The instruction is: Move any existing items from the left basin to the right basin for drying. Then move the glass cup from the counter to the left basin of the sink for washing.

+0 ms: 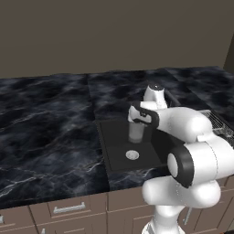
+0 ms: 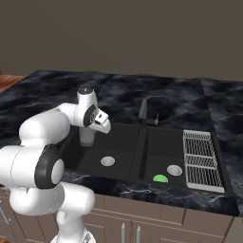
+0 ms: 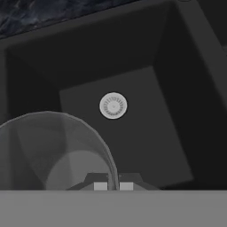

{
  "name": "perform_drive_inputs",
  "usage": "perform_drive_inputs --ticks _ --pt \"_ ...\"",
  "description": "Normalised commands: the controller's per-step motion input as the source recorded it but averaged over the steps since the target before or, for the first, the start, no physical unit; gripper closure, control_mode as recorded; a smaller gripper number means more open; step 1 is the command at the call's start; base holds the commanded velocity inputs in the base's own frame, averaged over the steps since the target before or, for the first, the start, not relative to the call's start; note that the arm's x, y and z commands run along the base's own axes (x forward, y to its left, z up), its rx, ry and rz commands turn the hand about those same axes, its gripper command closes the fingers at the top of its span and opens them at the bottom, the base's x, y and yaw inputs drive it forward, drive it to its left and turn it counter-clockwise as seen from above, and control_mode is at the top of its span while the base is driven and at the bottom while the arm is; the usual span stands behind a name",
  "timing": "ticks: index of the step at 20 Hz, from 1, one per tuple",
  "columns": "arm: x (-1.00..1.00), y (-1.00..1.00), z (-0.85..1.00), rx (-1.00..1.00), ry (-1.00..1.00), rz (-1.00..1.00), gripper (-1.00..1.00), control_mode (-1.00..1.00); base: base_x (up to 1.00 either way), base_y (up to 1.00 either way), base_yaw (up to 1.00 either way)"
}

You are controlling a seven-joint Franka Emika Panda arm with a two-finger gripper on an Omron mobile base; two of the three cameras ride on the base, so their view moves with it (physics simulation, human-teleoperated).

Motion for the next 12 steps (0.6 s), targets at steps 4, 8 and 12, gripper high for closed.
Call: perform_drive_inputs --ticks 4,8,12 --pt "-0.01 -0.20 -0.40 0.00 0.03 0.00 1.00 -1.00 0.00 0.00 0.00" --pt "-0.03 -0.15 -0.39 -0.02 0.04 0.00 1.00 -1.00 0.00 0.00 0.00" --pt "0.00 -0.10 -0.40 -0.03 0.03 0.00 1.00 -1.00 0.00 0.00 0.00"
